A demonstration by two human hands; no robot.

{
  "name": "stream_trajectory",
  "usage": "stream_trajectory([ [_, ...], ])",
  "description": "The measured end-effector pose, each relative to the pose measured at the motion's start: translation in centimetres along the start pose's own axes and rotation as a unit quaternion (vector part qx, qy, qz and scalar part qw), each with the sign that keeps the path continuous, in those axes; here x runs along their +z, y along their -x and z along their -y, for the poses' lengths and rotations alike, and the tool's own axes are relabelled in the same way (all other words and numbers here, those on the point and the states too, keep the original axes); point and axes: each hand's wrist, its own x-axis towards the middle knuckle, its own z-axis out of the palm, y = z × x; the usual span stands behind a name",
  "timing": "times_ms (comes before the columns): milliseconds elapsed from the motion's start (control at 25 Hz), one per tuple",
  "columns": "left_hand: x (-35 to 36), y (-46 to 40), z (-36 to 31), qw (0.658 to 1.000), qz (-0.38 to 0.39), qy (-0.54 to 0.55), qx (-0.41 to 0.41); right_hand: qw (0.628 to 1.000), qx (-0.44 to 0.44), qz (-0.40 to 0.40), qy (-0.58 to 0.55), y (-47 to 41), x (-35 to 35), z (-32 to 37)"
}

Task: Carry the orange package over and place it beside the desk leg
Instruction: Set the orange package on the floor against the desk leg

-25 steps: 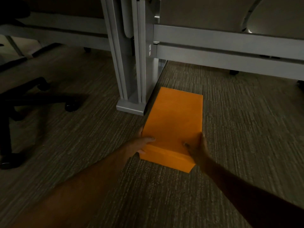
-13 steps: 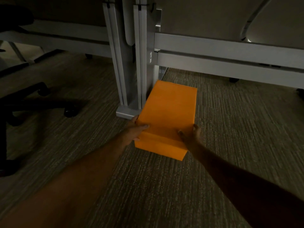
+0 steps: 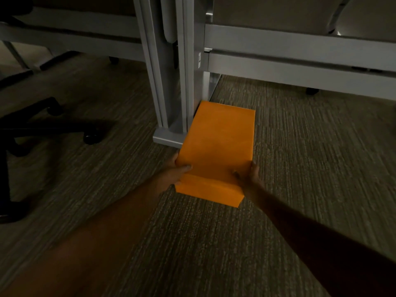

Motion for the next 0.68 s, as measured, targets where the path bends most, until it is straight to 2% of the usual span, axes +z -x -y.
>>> stream_trajectory([
  [240, -0.5, 0.4, 0.6, 1.0, -0.003, 0.002, -0.016, 0.999, -0.039, 0.014, 0.015, 0.8, 0.5, -0.9],
  [680, -1.0, 0.0, 0.7, 1.0, -0.018, 0.003, -0.025, 0.997, 0.022, 0.003, 0.067, -0.7, 1.1, -1.5],
])
